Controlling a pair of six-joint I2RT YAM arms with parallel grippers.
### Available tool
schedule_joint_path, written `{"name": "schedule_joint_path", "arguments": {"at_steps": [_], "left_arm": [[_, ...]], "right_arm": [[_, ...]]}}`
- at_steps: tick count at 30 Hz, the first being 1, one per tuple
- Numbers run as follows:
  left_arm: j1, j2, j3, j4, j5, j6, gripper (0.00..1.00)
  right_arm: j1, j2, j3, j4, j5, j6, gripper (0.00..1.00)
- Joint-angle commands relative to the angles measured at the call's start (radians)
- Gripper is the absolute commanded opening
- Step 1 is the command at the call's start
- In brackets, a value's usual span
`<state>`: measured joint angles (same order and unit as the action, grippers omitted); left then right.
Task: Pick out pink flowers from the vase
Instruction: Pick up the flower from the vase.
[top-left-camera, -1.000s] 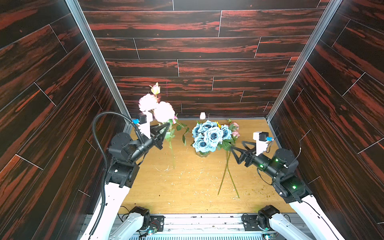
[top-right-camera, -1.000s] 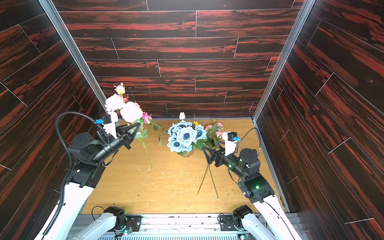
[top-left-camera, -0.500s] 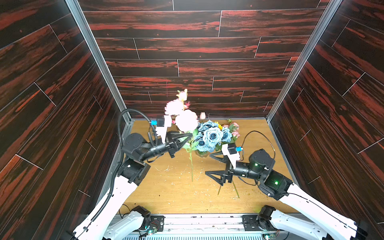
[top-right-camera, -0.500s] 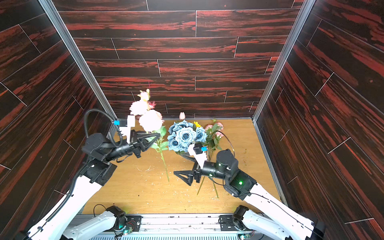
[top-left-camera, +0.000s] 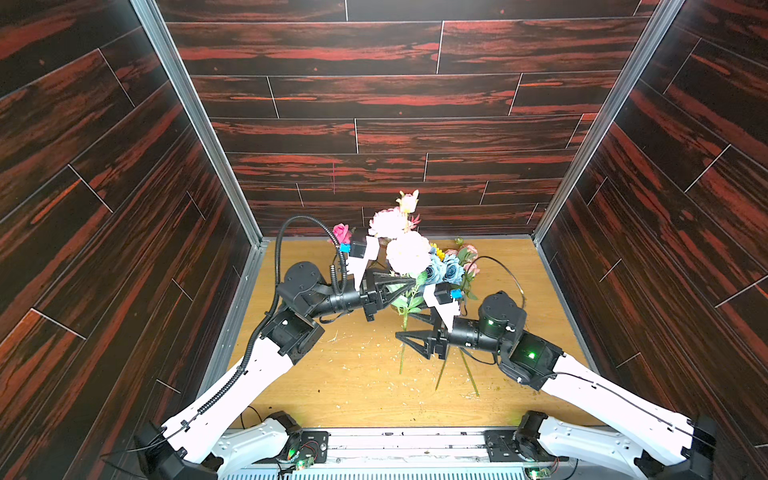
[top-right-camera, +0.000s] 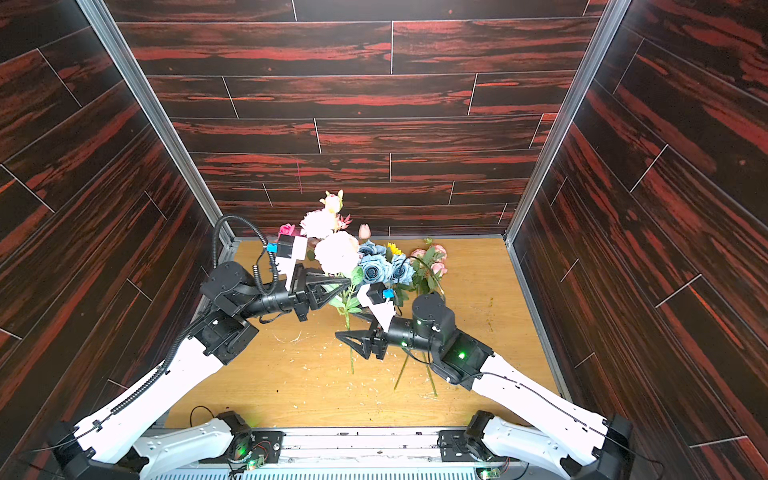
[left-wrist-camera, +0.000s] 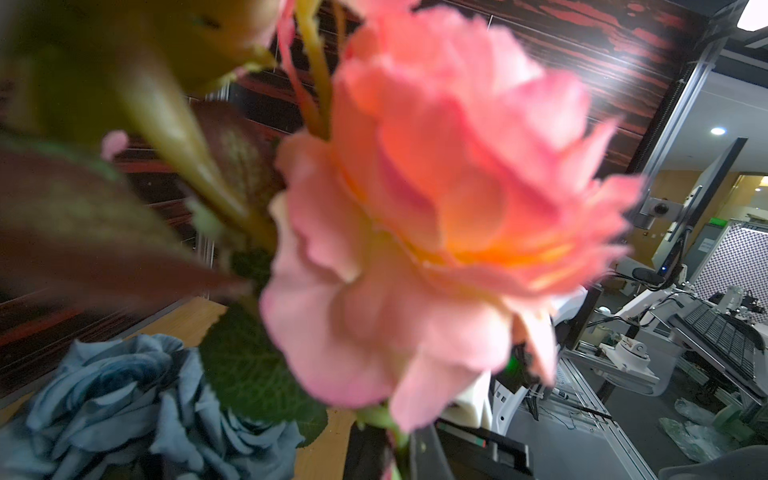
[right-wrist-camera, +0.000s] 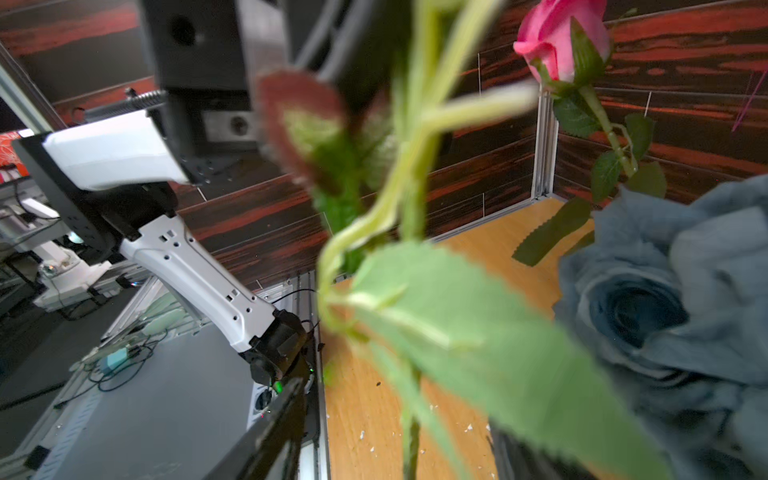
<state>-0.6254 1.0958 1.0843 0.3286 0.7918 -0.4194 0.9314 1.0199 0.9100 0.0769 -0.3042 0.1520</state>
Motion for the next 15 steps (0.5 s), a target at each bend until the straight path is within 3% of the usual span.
{"name": "schedule_joint_path", "arguments": {"at_steps": [1, 7, 10, 12, 13, 15], "left_arm": [[-0.014, -0.001, 0.037, 0.042, -0.005, 0.028, 0.00], [-0.021, 0.007, 0.038, 0.033, -0.008, 0.037, 0.00], [-0.023, 0.010, 0.040, 0.025, -0.015, 0.042, 0.00], [-0.025, 0.009, 0.041, 0.016, -0.025, 0.052, 0.12], [-0.025, 0.009, 0.040, 0.014, -0.029, 0.059, 0.25], [-0.025, 0.006, 0.039, 0.001, -0.058, 0.070, 0.62]], "right_arm": [[0.005, 0.002, 0.040, 0.023, 0.002, 0.002, 0.51], [0.004, 0.009, 0.065, -0.003, 0.001, -0.005, 0.11], [0.004, 0.015, 0.076, -0.029, 0.004, -0.013, 0.00], [0.004, 0.013, 0.080, -0.045, 0.016, -0.021, 0.00], [0.004, 0.009, 0.080, -0.051, 0.021, -0.026, 0.00], [0.004, -0.001, 0.082, -0.070, 0.042, -0.038, 0.00]]}}
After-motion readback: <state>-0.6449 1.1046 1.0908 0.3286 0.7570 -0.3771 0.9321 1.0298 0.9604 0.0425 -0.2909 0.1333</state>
